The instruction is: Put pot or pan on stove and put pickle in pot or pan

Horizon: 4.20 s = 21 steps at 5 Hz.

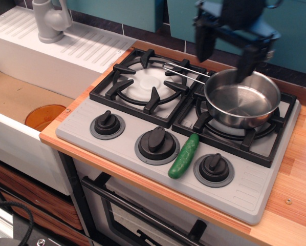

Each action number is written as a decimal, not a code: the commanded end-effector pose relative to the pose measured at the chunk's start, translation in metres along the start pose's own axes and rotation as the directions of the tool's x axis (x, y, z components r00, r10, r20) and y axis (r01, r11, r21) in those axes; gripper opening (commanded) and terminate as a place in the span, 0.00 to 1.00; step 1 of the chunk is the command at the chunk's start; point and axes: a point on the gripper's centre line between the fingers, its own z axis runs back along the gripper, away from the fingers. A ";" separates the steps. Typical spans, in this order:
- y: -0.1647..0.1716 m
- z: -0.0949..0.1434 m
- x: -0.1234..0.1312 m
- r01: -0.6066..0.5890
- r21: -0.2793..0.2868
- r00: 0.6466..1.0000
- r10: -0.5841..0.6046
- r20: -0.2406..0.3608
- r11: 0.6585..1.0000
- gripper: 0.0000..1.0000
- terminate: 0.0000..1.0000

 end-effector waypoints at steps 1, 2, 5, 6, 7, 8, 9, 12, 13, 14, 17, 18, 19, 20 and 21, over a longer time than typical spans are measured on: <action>0.003 0.024 0.008 0.000 0.007 0.997 -0.001 0.083 1.000 1.00 0.00; 0.003 0.024 0.008 0.000 0.007 0.997 -0.001 0.083 1.000 1.00 0.00; -0.015 0.023 -0.025 -0.123 0.153 0.992 0.115 0.061 0.981 1.00 0.00; -0.016 0.010 -0.033 -0.158 0.161 0.986 0.147 0.076 0.974 1.00 0.00; -0.013 -0.001 -0.043 -0.162 0.165 0.984 0.147 0.099 0.973 1.00 0.00; -0.011 -0.015 -0.051 -0.169 0.167 0.981 0.151 0.119 0.971 1.00 0.00; -0.010 -0.028 -0.059 -0.168 0.163 0.979 0.146 0.141 0.972 1.00 0.00; -0.017 -0.065 -0.078 -0.177 0.146 0.969 0.147 0.197 0.973 1.00 0.00; -0.021 -0.071 -0.080 -0.183 0.150 0.967 0.150 0.205 0.972 1.00 0.00; -0.023 -0.077 -0.080 -0.181 0.150 0.966 0.147 0.213 0.972 1.00 0.00; -0.028 -0.086 -0.061 -0.121 0.118 0.969 0.092 0.228 0.986 1.00 0.00; -0.027 -0.084 -0.049 -0.105 0.102 0.971 0.080 0.224 0.989 1.00 0.00; -0.028 -0.080 -0.045 -0.115 0.101 0.973 0.091 0.210 0.988 1.00 0.00; -0.031 -0.077 -0.044 -0.133 0.097 0.975 0.113 0.191 0.986 0.00 0.00; -0.030 -0.070 -0.044 -0.144 0.055 0.976 0.132 0.175 0.988 0.00 0.00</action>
